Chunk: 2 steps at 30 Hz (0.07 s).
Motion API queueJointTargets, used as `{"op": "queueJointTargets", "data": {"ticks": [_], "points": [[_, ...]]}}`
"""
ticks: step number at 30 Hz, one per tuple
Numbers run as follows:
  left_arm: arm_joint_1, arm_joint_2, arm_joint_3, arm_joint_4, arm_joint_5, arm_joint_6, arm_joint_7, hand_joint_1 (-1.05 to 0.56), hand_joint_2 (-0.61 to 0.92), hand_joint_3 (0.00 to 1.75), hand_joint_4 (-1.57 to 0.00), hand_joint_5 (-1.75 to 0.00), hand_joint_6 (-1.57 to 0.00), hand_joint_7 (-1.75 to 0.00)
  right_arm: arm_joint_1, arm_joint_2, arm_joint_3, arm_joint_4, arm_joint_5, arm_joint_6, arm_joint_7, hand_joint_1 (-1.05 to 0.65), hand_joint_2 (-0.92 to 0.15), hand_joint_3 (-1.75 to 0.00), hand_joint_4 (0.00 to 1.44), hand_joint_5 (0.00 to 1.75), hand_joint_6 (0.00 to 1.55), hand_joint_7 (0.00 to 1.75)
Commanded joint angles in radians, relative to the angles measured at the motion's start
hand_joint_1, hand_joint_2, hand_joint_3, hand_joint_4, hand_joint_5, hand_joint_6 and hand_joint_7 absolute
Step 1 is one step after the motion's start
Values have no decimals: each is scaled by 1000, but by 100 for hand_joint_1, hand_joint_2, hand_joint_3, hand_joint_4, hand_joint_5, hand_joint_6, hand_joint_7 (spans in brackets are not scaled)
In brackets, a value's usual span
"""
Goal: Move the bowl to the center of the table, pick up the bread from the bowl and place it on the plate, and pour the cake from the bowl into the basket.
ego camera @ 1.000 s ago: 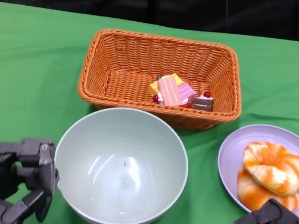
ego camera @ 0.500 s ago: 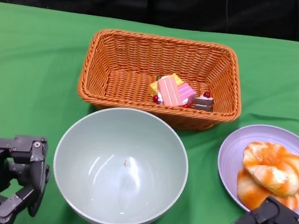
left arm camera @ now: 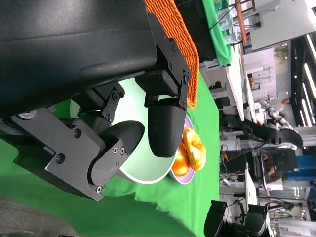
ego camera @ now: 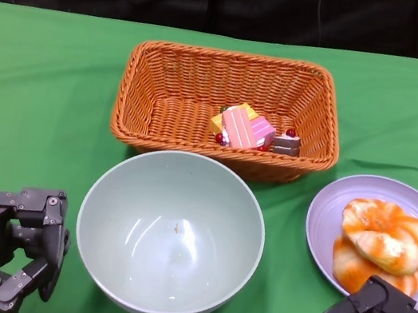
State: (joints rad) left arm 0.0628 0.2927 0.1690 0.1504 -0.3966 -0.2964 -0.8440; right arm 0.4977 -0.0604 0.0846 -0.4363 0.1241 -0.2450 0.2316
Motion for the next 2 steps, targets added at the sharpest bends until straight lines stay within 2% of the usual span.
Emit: {"op": "queueJointTargets", "data": {"ticks": [1, 2], "points": [[-6, 15, 3, -2, 8, -4, 16, -3, 48, 138, -86, -175, -71, -166, 0, -12, -8, 1, 13, -9, 3, -18, -48, -107, 80, 156, 72, 135], [-6, 15, 3, -2, 8, -4, 16, -3, 48, 138, -86, -175, -71, -166, 0, -12, -8, 1, 13, -9, 3, -18, -48, -107, 80, 156, 72, 135]]}}
